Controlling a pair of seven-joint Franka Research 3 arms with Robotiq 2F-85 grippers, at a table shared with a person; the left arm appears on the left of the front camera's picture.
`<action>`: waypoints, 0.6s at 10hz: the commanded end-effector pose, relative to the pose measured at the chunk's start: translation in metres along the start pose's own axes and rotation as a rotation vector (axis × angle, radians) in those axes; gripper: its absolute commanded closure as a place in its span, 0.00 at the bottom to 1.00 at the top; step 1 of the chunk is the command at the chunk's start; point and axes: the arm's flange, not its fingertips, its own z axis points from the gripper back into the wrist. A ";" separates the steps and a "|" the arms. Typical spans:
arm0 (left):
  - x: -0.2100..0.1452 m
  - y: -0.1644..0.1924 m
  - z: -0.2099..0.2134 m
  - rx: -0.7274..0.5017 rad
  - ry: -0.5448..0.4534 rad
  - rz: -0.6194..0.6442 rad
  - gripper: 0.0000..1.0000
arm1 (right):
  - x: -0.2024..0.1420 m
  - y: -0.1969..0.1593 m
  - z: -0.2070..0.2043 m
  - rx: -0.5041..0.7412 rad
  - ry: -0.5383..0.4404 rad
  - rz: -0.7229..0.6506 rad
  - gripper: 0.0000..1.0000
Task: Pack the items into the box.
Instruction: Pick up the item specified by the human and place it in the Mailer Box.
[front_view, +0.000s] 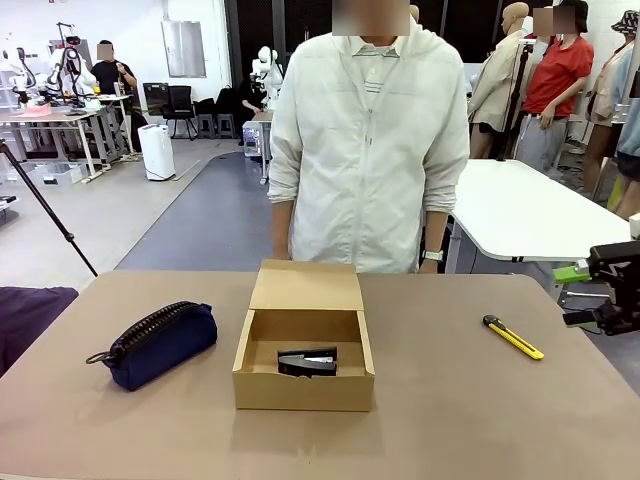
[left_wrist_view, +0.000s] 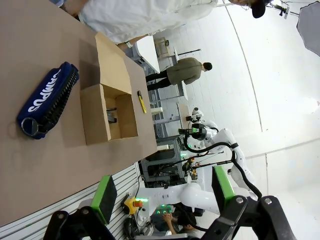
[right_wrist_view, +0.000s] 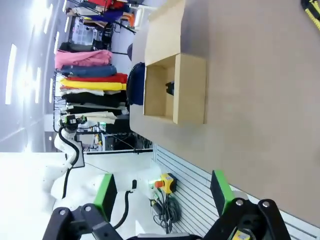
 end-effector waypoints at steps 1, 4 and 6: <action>0.000 -0.002 0.000 -0.026 -0.008 -0.017 0.00 | 0.002 0.007 0.010 -0.024 0.039 -0.009 0.00; 0.000 -0.002 0.000 -0.026 -0.008 -0.017 0.00 | 0.002 0.007 0.010 -0.024 0.039 -0.009 0.00; 0.000 -0.002 0.000 -0.026 -0.008 -0.017 0.00 | 0.002 0.007 0.010 -0.024 0.039 -0.009 0.00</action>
